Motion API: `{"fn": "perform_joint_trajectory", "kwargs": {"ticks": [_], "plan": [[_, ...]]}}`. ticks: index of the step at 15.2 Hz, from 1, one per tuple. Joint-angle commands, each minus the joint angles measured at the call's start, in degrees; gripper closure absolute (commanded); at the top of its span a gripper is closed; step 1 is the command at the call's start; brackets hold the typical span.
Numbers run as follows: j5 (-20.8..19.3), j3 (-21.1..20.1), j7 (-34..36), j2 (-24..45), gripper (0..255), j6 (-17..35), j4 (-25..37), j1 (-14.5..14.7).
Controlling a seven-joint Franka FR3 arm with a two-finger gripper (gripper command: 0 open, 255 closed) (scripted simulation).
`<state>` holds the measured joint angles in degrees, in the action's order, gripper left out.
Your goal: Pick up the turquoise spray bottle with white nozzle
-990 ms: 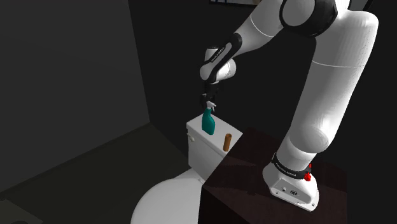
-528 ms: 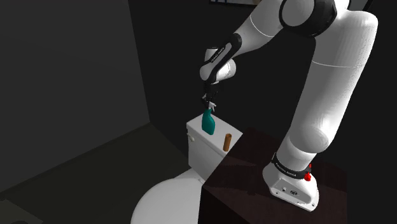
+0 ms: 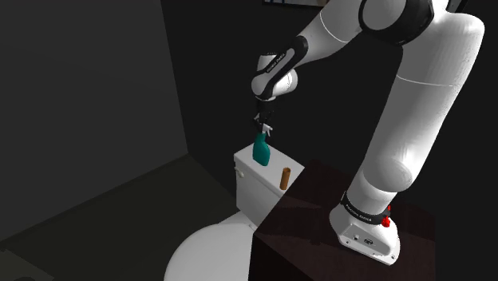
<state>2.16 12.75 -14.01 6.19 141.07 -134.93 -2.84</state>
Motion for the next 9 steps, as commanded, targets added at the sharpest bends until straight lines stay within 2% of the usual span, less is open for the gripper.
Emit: {"fn": "perform_joint_trajectory", "kwargs": {"ticks": [1, 9], "plan": [[-0.4, 0.0, 0.4, -1.1, 255, -1.4, 0.4, 0.1], [-2.0, 0.2, 1.5, -5.6, 255, -7.6, 2.1, 0.2]]}}
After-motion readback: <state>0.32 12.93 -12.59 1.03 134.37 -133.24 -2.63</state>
